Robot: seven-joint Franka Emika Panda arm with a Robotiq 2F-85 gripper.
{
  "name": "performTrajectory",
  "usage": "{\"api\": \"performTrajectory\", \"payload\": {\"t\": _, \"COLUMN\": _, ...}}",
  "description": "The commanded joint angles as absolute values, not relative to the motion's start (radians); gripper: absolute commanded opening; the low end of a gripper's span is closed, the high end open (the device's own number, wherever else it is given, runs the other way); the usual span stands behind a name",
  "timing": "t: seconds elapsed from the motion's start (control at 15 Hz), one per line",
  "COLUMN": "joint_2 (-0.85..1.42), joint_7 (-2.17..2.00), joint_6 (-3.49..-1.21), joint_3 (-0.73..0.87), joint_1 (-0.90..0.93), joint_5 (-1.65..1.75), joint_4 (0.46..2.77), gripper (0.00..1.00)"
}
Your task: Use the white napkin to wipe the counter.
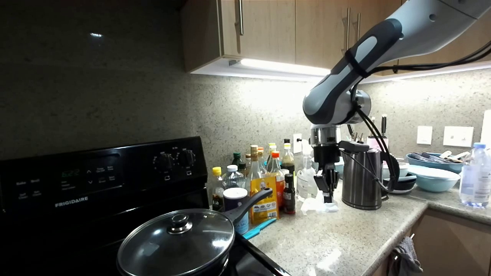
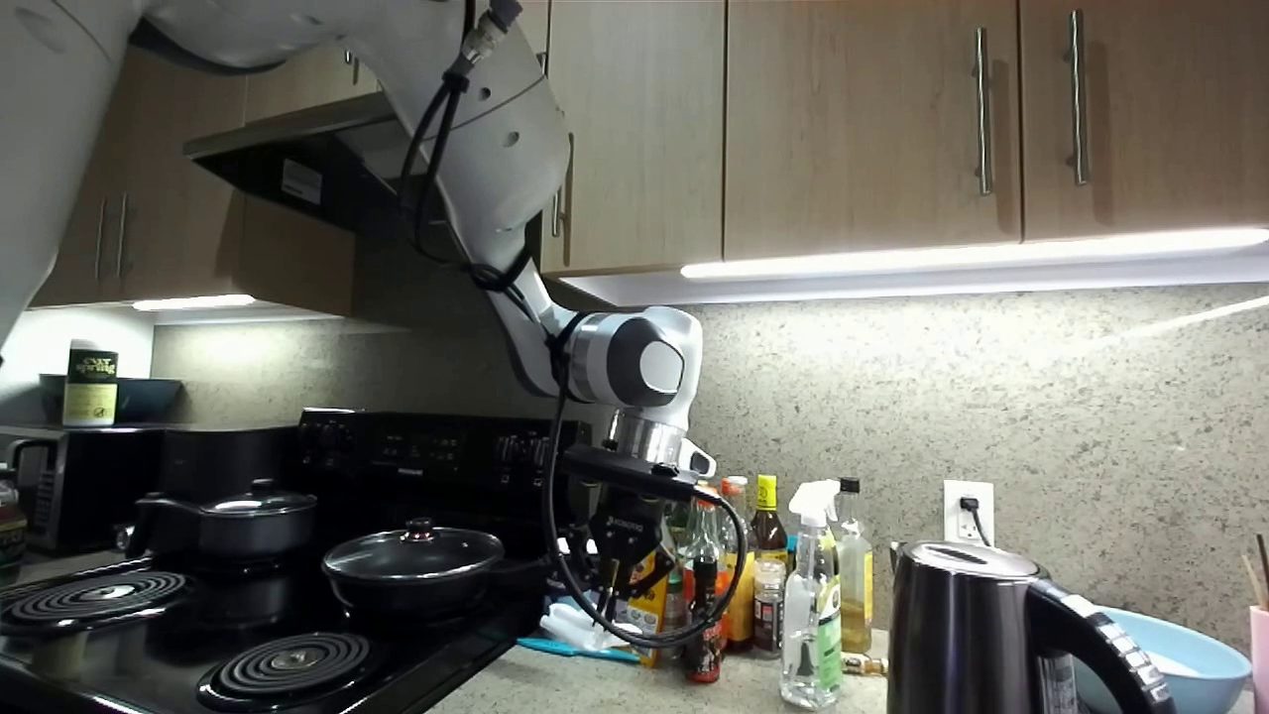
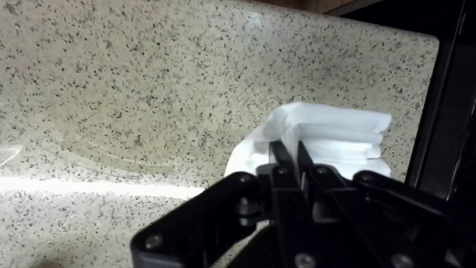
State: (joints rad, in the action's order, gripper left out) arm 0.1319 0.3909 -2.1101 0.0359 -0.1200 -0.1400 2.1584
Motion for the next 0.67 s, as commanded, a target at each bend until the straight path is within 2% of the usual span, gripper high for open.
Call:
{"api": "performTrajectory", "payload": {"t": 0.0, "joint_2": 0.135, "joint_7": 0.391, "joint_6": -2.107, "joint_3": 0.041, "joint_1": -0.114, "joint_5": -0.140, "joint_4": 2.155, "gripper": 0.06}}
{"api": "performTrajectory", "payload": {"t": 0.33, "joint_2": 0.053, "joint_7": 0.390, "joint_6": -2.214, "joint_3": 0.033, "joint_1": -0.106, "joint_5": -0.204, "joint_4": 2.324, "gripper": 0.06}}
{"api": "performTrajectory", "payload": {"t": 0.6, "joint_2": 0.079, "joint_7": 0.374, "joint_6": -2.329, "joint_3": 0.034, "joint_1": -0.105, "joint_5": -0.314, "joint_4": 2.413, "gripper": 0.06}}
